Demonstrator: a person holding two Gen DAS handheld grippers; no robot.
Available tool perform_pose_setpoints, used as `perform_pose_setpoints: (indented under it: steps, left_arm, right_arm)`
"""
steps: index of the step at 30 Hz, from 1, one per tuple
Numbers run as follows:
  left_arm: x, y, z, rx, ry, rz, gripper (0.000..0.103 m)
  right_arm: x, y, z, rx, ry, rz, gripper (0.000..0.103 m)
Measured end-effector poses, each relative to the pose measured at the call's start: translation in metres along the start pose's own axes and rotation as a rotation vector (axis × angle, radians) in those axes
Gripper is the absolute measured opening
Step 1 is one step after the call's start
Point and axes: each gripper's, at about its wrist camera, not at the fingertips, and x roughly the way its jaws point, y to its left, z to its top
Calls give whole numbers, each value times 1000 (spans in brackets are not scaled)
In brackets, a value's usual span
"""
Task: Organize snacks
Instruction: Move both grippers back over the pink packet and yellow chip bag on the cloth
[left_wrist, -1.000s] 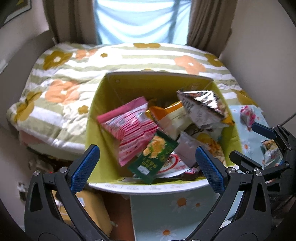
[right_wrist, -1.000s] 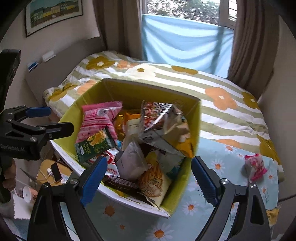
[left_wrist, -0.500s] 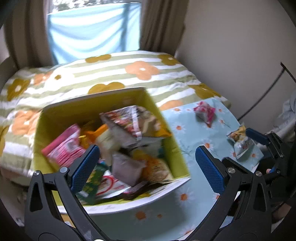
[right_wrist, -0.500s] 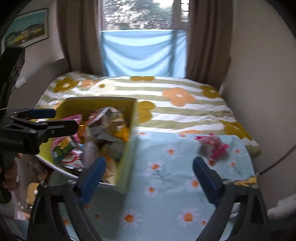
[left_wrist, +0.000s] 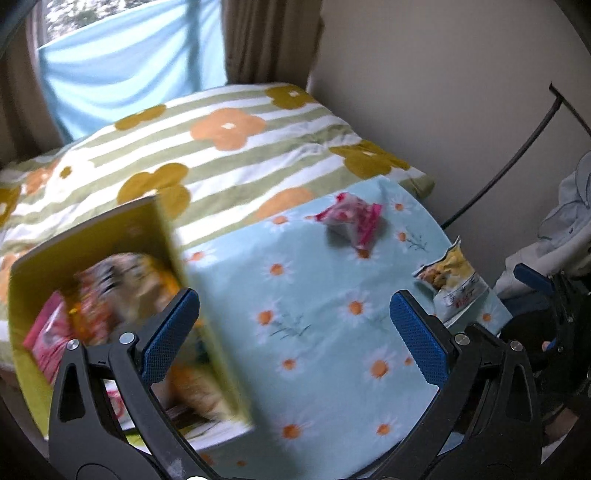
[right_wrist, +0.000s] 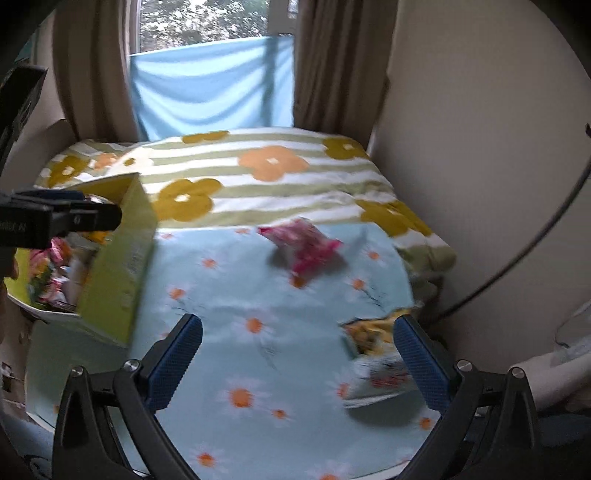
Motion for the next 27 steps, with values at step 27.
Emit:
perform_pose_setpoints:
  steps: [27]
  left_arm:
    - [184, -122, 48, 175, 239, 110, 103]
  right_arm:
    - [114, -97, -43, 10, 143, -18, 90]
